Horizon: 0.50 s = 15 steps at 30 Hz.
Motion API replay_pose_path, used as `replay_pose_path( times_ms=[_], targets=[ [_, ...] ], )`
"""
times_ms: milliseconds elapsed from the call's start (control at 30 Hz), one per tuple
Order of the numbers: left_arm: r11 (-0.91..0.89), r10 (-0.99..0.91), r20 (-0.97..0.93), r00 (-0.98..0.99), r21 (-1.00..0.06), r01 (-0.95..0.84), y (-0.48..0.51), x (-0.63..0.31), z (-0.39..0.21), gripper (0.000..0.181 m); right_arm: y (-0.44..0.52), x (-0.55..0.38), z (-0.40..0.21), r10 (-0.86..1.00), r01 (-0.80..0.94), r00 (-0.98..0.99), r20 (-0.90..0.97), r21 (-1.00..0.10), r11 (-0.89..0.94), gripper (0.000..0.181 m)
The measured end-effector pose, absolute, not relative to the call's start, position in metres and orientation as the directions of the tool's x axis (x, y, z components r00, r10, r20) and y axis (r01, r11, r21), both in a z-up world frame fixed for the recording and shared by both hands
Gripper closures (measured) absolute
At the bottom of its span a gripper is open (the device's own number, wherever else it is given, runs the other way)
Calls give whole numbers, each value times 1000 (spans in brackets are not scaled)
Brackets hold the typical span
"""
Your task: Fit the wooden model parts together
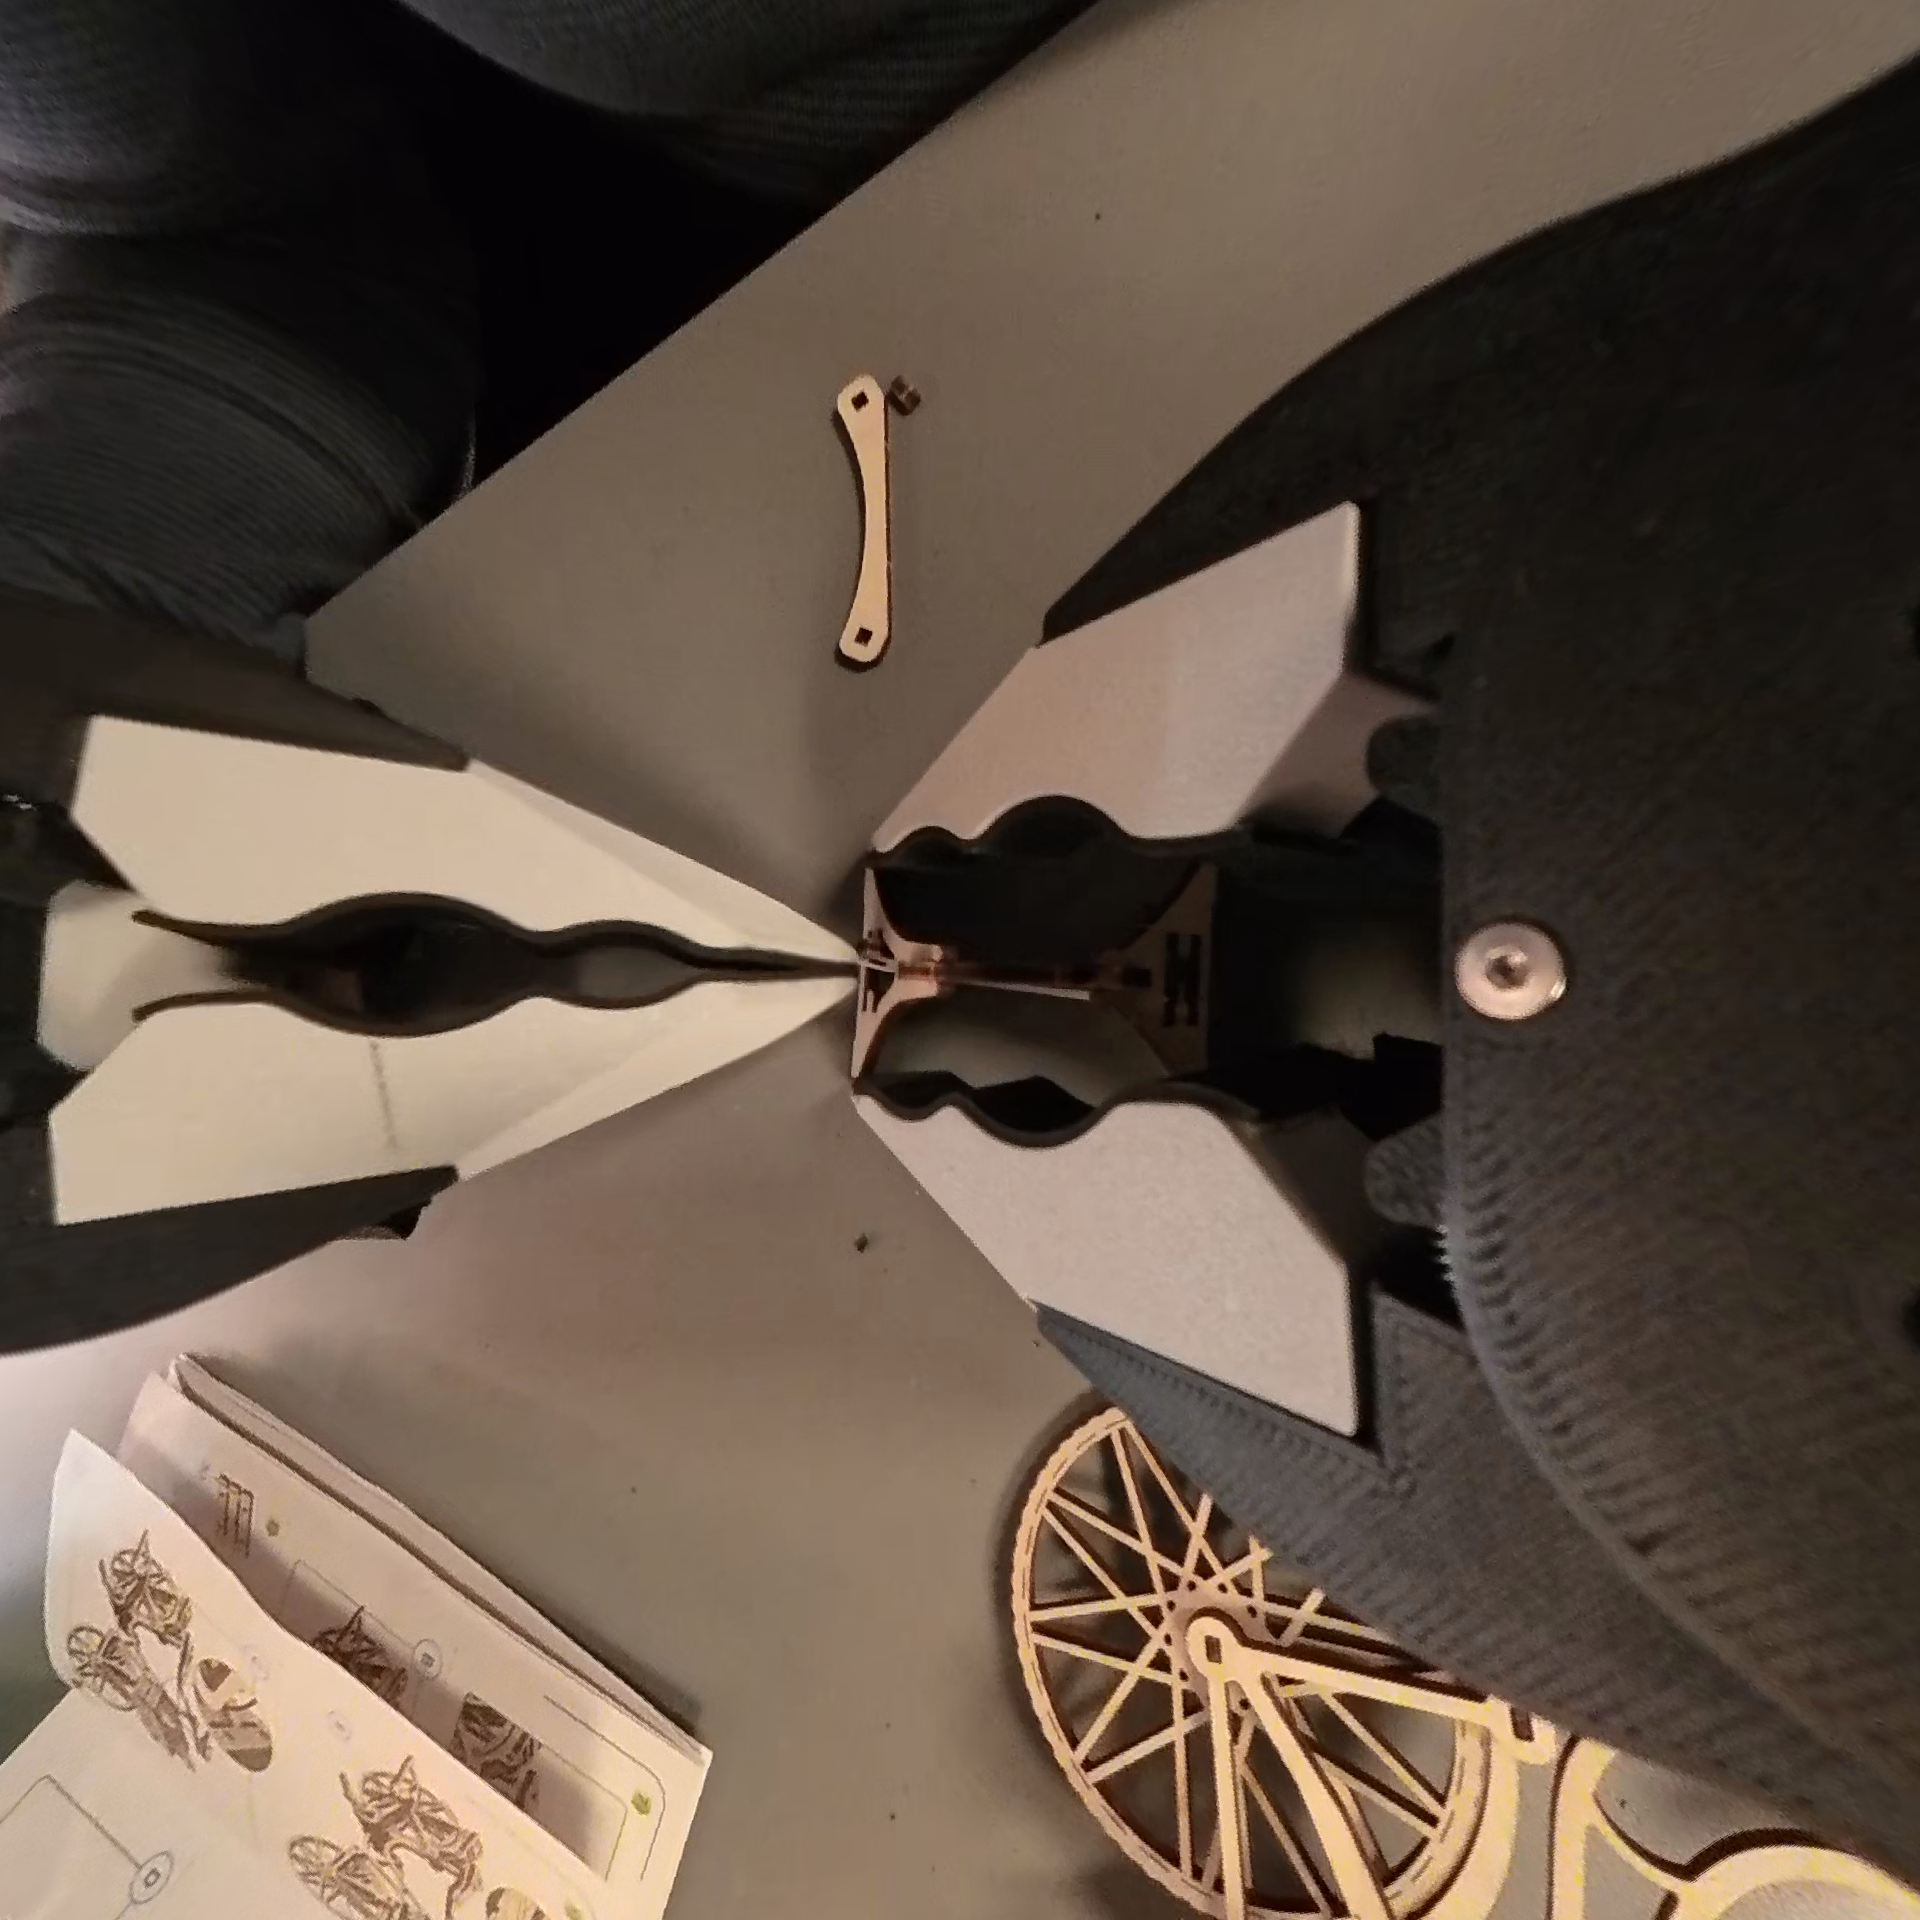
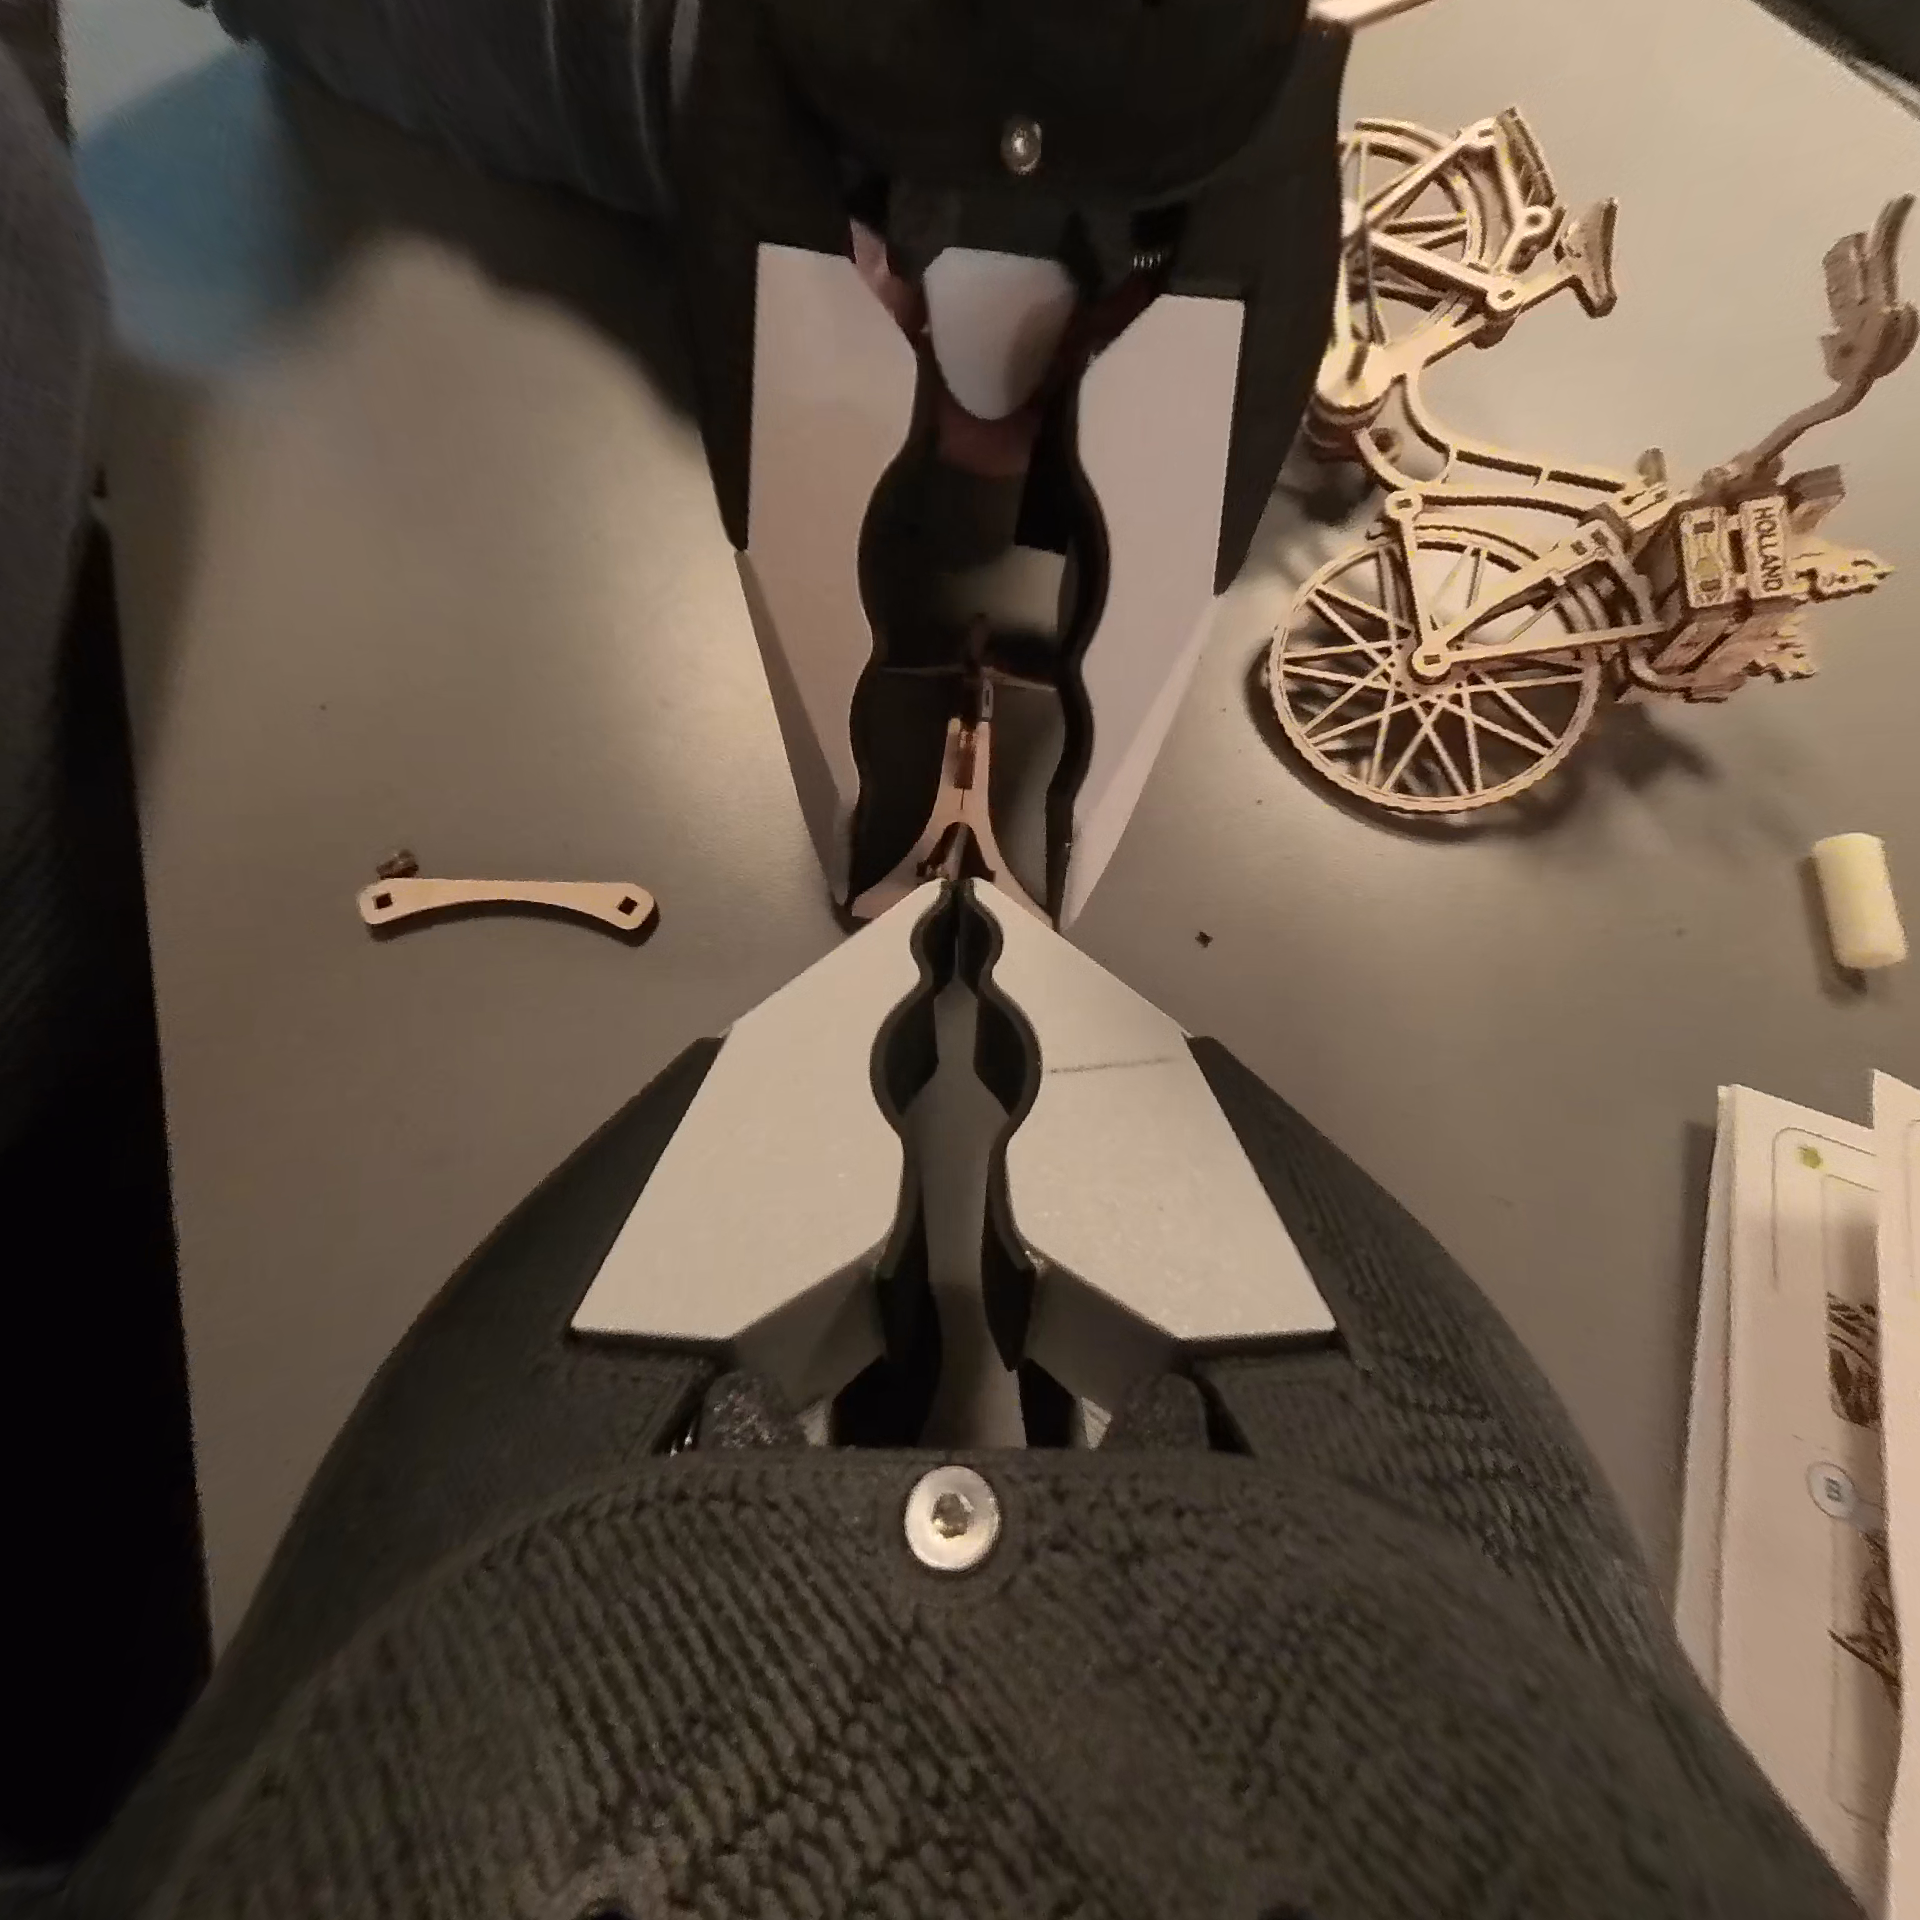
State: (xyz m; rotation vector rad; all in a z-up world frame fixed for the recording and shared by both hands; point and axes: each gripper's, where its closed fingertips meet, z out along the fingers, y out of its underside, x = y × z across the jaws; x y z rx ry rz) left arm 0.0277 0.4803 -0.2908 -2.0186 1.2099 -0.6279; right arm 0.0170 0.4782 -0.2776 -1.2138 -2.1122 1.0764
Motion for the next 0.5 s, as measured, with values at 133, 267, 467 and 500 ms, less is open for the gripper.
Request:
replay_pose_path(
  times_ms=[133, 267, 467, 500],
  targets=[
    [-327, -892, 54, 449, -763, -558, 480, 28, -291, 141, 501, 12, -249, 922, 389, -386, -26, -911, 138, 181],
    [-326, -892, 53, 449, -763, -558, 480, 28, -291, 141, 565, 17, -194, 971, 104, 49, 233, -968, 227, 178],
    [-326, -892, 54, 449, -764, -556, 480, 27, -290, 142, 583, 34, -157, 758, 11, 383, 527, -823, 567, 175],
    [-324, -893, 52, 448, -765, -557, 480, 27, -290, 141, 582, 30, -160, 748, 25, 376, 546, -813, 581, 170]
  ],
)
